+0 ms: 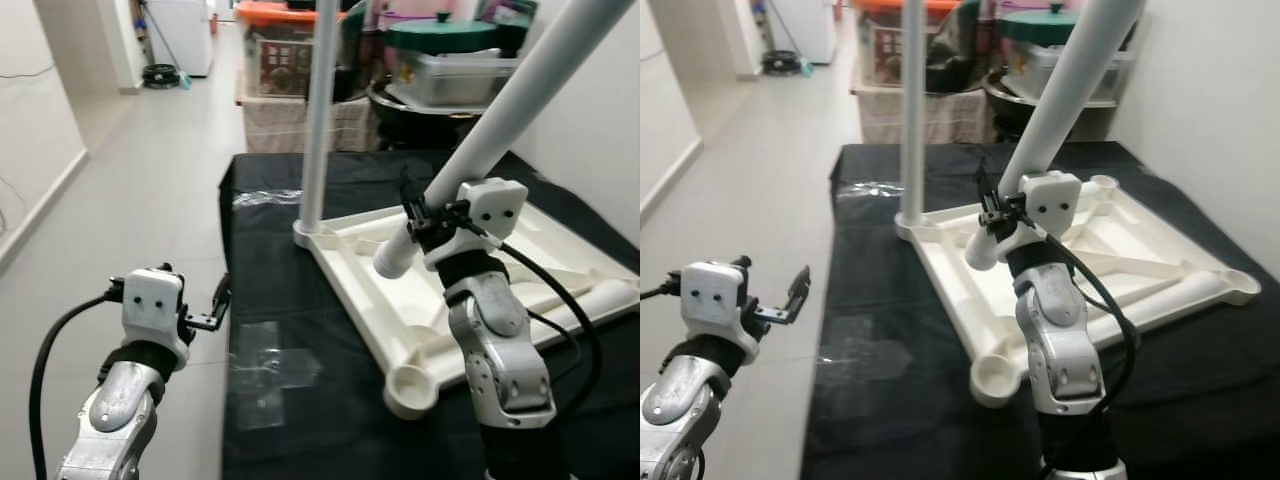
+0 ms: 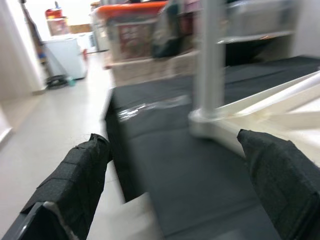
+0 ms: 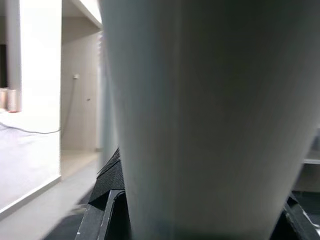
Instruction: Building children table
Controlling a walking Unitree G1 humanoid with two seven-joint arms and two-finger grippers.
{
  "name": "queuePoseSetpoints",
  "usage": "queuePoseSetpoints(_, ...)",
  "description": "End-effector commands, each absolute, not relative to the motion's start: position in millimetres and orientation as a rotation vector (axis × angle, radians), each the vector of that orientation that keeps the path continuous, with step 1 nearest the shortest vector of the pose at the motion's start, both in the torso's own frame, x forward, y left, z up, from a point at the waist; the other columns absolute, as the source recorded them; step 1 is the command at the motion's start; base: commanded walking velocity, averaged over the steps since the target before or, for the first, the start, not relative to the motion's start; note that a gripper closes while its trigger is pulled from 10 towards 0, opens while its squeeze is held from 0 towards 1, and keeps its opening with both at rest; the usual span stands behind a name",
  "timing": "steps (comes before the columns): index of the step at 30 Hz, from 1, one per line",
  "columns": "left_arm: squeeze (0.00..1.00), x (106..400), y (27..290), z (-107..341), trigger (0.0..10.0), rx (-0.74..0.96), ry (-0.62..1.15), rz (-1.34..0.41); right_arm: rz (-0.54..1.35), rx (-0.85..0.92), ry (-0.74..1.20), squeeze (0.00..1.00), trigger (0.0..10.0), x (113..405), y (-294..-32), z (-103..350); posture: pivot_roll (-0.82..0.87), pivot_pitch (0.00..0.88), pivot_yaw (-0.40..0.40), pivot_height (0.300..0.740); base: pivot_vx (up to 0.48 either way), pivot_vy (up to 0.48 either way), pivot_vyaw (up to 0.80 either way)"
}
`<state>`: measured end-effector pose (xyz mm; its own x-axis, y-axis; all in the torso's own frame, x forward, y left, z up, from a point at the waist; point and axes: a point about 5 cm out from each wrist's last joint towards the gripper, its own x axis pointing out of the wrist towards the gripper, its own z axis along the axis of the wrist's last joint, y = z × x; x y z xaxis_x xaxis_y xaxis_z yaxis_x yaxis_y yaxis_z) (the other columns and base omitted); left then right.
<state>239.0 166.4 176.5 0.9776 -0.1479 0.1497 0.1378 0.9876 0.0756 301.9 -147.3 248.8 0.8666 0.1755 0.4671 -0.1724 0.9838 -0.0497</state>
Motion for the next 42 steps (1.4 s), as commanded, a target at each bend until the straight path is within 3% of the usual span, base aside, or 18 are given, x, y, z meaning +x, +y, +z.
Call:
queuePoseSetpoints(1,0.00,240,164,176,10.0,0.070,-0.159,-0.155,0.176,-0.003,-0.503,0.00,10.0,302,-147,249,0.06,0.000,-0.061,0.740,0.000,-0.431,0.00)
queuePoseSetpoints(25,0.00,239,164,174,10.0,-0.011,-0.163,-0.162,0.186,0.058,-0.474,0.00,10.0,309,-146,249,0.05,0.000,-0.057,0.740,-0.103,0.000,0.00)
queuePoseSetpoints(42,0.00,242,170,167,10.0,-0.032,-0.120,-0.123,0.212,0.087,-0.400,0.00,10.0,313,-146,241,0.03,0.000,-0.055,0.740,0.000,0.367,-0.42)
